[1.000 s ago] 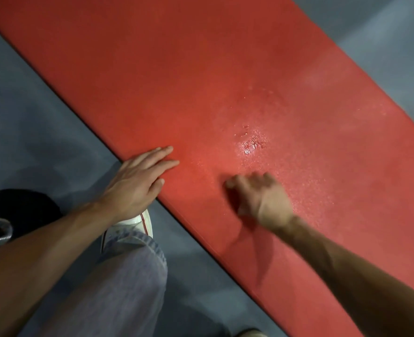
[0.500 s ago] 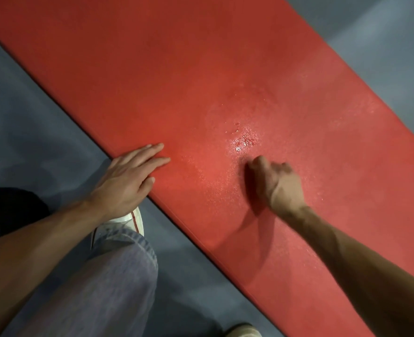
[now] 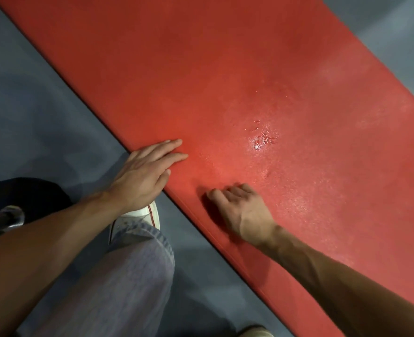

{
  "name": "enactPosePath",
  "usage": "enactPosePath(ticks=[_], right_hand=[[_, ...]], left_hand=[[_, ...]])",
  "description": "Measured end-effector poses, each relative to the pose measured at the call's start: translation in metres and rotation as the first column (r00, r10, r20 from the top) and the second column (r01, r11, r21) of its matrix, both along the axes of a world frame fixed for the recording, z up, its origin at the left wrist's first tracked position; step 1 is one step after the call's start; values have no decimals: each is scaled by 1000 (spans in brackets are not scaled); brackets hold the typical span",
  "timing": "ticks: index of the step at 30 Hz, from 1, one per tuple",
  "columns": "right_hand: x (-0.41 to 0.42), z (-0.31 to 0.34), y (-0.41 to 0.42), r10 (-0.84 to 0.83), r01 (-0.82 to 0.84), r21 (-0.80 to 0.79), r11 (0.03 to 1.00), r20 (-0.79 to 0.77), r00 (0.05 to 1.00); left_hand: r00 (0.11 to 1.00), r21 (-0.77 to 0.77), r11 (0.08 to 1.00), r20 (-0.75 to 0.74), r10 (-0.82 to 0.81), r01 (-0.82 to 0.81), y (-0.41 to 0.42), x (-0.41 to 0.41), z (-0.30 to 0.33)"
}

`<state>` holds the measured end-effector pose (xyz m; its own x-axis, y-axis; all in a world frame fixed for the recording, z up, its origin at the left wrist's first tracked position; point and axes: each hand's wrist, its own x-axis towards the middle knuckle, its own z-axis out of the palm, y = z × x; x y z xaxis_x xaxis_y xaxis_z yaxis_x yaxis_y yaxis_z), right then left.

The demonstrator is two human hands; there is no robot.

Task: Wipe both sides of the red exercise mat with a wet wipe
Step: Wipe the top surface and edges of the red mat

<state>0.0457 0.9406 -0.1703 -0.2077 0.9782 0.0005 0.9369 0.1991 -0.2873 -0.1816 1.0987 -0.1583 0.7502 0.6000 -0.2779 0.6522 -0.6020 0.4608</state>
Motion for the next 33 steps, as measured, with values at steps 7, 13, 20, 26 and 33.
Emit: enactPosePath(ticks=[7, 13, 20, 26, 33], right_hand=[[54, 9, 52, -405, 400, 67, 914, 90, 910], [-27, -3, 13, 153, -154, 29, 988, 14, 988], [20, 0, 54, -274, 272, 51, 961, 42, 961], [-48, 1, 11, 214, -214, 20, 977, -36, 976], [10, 3, 55, -275, 274, 33, 961, 18, 961]], left_hand=[[1000, -18, 1000, 18, -16, 16, 3, -3, 0], [1000, -13, 1000, 15, -15, 15, 3, -2, 0], [1000, -39, 999, 13, 2, -1, 3, -3, -1], [1000, -42, 999, 29, -9, 11, 4, -5, 0], [999, -98, 995, 33, 34, -31, 5, -4, 0]])
